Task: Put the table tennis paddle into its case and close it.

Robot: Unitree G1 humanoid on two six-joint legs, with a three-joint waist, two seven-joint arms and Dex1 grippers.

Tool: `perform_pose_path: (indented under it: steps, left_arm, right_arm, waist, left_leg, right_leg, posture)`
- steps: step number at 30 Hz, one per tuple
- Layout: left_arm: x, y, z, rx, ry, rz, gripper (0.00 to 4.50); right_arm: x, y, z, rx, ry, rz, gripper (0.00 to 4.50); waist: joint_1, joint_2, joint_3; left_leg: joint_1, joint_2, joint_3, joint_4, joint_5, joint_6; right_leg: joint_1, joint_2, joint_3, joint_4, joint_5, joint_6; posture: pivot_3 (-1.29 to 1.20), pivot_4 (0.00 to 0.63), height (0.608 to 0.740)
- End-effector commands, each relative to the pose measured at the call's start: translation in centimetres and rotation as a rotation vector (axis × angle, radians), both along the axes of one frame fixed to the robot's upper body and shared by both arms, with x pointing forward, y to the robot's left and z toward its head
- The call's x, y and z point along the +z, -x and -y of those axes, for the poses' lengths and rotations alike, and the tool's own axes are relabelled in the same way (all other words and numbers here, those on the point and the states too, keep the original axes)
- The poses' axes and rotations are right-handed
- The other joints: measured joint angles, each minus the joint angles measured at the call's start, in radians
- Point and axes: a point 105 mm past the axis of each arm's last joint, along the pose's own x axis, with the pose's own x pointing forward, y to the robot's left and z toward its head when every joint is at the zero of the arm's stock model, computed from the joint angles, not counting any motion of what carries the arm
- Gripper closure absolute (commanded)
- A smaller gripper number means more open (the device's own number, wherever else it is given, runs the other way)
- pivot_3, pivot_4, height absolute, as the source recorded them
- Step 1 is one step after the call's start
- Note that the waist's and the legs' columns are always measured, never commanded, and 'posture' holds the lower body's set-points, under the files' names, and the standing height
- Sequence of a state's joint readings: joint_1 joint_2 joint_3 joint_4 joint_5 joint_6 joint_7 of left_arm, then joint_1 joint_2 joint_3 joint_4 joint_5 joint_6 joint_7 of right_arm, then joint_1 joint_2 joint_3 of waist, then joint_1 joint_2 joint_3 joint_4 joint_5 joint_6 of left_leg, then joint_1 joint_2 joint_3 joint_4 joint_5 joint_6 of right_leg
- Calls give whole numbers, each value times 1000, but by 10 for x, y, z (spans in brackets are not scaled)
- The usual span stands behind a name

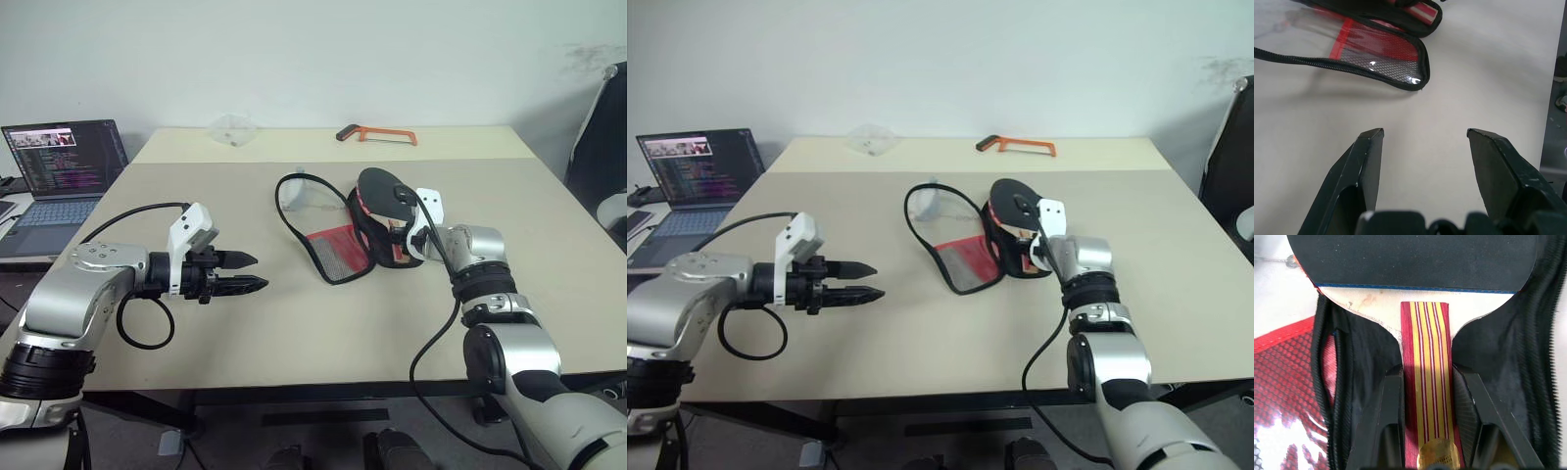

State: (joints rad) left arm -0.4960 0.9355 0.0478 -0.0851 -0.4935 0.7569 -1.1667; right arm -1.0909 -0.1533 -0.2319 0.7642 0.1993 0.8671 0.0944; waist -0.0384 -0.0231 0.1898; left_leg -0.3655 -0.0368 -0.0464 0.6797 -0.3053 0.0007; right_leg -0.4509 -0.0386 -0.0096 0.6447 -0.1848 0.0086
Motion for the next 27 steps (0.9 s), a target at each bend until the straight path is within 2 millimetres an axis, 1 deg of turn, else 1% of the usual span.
perform_pose_path:
  steps: [1,5,11,13,16,21,24,27]
  left_arm:
    - [15,2,1,-9,1,60,1522]
    - [16,0,-1,2,-2,70,1522]
    - [16,0,-1,4,-3,72,1522]
    - [16,0,-1,4,-4,72,1522]
    - [17,-1,-1,3,-4,73,1522]
    - [17,-2,-2,4,-8,74,1522]
    - [18,-3,-4,8,-10,77,1522]
    - [20,-6,-7,21,-14,85,1522]
  right_arm:
    - [14,-7,-2,-23,-3,52,3500]
    - [8,-7,0,-38,-7,25,3500]
    - [5,-7,6,-64,5,16,3500]
    - [3,-6,11,-78,20,8,2752]
    - [1,-4,17,-84,26,-6,1886]
    - [2,-2,22,-94,35,-9,87]
    - [7,0,24,-89,43,1,38]
    - [18,4,25,-66,34,25,38]
  waist:
    - [-1,0,0]
    - [-3,0,0]
    - [-3,-1,0]
    - [-3,-1,0]
    - [-3,-1,0]
    - [-3,-1,0]
    - [-1,-1,0]
    - [0,-1,0]
  left_leg:
    - [0,0,0,0,0,0]
    - [1,0,0,0,0,0]
    - [1,0,0,0,0,0]
    - [1,0,0,0,0,0]
    - [1,0,0,0,0,0]
    - [1,0,0,0,0,0]
    - [1,0,-1,0,0,0]
    - [1,0,-1,0,0,0]
  right_leg:
    - [0,0,0,0,0,0]
    - [1,0,0,0,0,0]
    - [2,0,0,0,0,0]
    - [2,0,0,0,0,0]
    - [1,0,0,0,0,0]
    - [1,0,0,-1,0,0]
    - [1,0,-1,0,0,0]
    - [2,0,-1,-1,0,0]
  posture:
    - [0,150,740]
    - [0,150,740]
    - [0,150,740]
    - [0,150,740]
    - [0,150,740]
    - [0,150,740]
    - [0,150,740]
    - [0,150,740]
